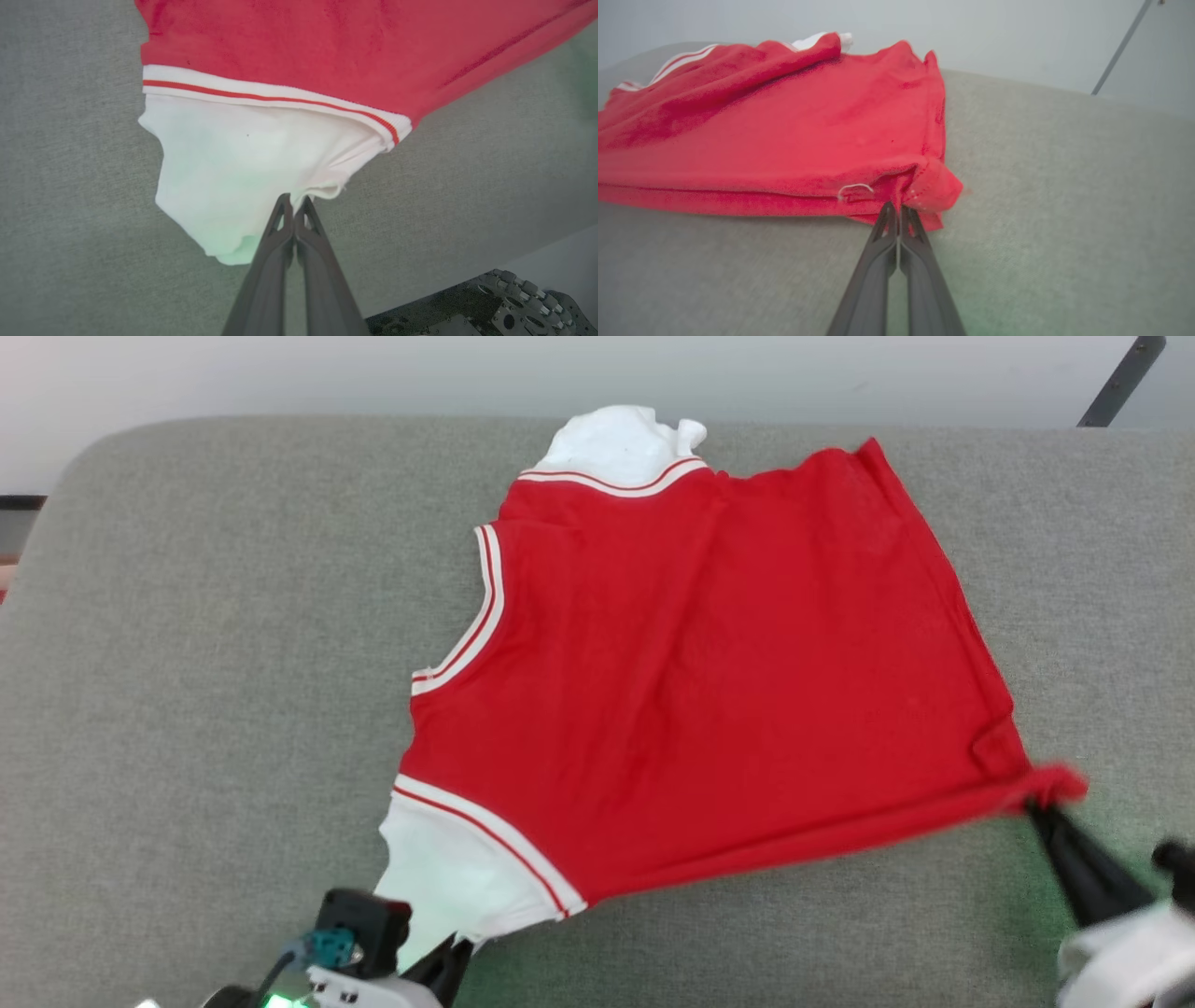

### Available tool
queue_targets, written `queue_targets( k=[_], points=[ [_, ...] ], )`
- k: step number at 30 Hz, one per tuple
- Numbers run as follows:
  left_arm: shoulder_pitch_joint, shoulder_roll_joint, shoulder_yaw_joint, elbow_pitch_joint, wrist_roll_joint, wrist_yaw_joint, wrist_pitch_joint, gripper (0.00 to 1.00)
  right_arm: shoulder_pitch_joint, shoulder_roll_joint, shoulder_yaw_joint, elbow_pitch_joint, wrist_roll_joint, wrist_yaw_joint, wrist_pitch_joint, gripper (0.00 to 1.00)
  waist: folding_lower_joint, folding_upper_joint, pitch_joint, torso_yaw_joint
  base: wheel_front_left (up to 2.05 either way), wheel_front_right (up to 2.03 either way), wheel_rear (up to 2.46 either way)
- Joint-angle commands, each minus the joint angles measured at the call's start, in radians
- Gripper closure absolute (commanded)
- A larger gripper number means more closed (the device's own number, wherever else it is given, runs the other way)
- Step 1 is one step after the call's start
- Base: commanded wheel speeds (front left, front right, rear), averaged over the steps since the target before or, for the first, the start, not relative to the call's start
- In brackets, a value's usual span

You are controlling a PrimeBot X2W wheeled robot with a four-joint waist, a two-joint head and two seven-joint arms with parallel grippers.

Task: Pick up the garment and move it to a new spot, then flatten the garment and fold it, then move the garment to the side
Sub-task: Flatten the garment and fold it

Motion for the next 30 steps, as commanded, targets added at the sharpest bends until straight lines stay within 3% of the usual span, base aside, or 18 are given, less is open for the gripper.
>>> queue_targets(
  k=[1, 10, 17, 24, 30],
  points=[
    [0.031, 0.017, 0.008, -0.014, -0.014, 0.028, -0.009, 1.0, 0.086, 0.028, -0.051, -0.065, -0.036, -0.002, 0.018, 1.0, 0.0, 0.0, 0.006, -0.004, 0.0, 0.0, 0.0],
    [0.106, 0.056, 0.052, -0.063, -0.063, 0.081, -0.054, 1.0, 0.363, 0.162, -0.174, -0.306, -0.121, -0.002, 0.101, 1.0, 0.0, 0.0, 0.038, -0.038, 0.0, 0.0, 0.0],
    [0.14, 0.097, 0.057, -0.089, -0.078, 0.12, -0.045, 1.0, 0.45, 0.229, -0.183, -0.401, -0.151, -0.002, 0.149, 1.0, 0.0, 0.0, 0.059, -0.065, 0.0, 0.0, 0.0],
    [0.059, 0.18, 0.052, -0.142, 0.0, 0.155, 0.002, 1.0, 0.386, 0.23, -0.189, -0.462, -0.143, -0.002, 0.203, 1.0, 0.0, 0.0, 0.065, -0.076, 0.0, 0.0, 0.0],
    [-0.107, 0.251, 0.032, -0.156, 0.131, 0.1, 0.107, 1.0, 0.264, 0.213, -0.209, -0.468, -0.124, -0.002, 0.276, 1.0, 0.0, 0.0, 0.074, -0.077, 0.0, 0.0, 0.0]
  ],
)
